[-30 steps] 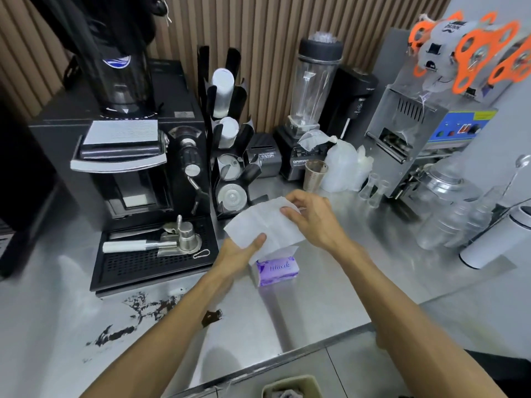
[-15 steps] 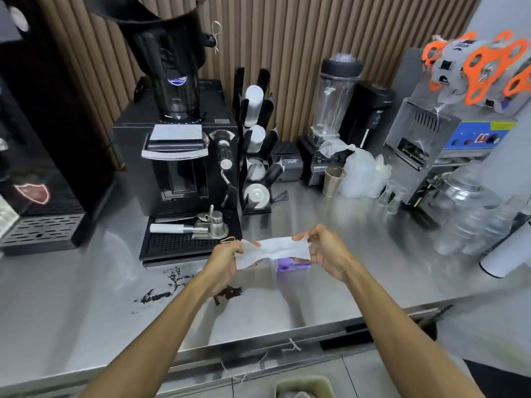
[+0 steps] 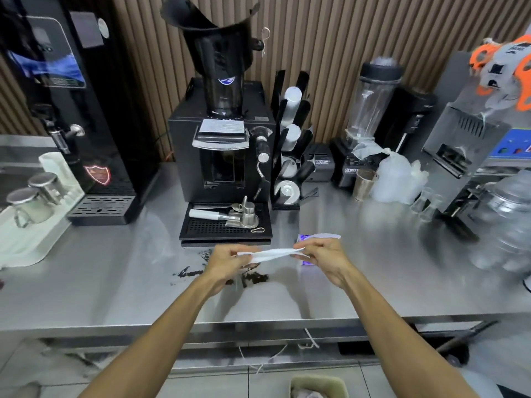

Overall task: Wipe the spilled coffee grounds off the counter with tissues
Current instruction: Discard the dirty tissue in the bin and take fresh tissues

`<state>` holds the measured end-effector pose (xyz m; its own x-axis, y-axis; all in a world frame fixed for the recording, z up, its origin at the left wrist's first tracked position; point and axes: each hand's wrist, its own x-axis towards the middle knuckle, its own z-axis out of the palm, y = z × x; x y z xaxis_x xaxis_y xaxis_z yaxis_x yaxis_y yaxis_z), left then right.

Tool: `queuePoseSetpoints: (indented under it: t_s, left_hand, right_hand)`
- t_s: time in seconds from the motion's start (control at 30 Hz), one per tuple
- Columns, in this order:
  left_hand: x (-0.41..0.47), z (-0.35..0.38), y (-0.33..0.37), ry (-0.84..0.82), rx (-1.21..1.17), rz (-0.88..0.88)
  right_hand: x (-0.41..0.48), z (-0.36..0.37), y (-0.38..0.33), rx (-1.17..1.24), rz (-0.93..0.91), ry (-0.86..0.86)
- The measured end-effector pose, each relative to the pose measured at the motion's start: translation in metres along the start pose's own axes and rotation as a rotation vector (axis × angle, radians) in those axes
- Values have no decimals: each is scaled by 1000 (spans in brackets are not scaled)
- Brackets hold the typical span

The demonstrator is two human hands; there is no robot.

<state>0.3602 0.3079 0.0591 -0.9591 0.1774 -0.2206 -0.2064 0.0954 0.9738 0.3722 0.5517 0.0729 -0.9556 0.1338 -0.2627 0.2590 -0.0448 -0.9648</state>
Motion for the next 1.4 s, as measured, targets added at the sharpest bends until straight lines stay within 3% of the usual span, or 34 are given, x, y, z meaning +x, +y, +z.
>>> queuePoseSetpoints:
  t_s: [0.13,0.3,0.53,0.63,0.7,0.87,1.1,1.4]
  left_hand:
    - [4,-25,-8,-25,49,-11]
    - [11,-62,-19,1,167,29]
    - [34,-141,-42,-30,800,248]
    - [46,-178,-50,39,1127,372]
    - [56,-202,-59,85,1217,439]
    - [79,-253,-83,90,1219,389]
    - [92,-289,-120,69,1236,306]
    - [103,-270,-133,14,1262,721]
  right_hand:
    - [0,18,3,-29,-19,-116]
    - [5,50,15,-298,-88,-141]
    - [11,144,53,-526,-252,-103]
    - [15,194,76,-621,-330,-88]
    - [15,227,90,-633,-365,-80]
    - [14,303,122,-768,-419,-63]
    - [3,377,158,-1196,-620,-30]
    - [-9,393,164,-1282,-498,171]
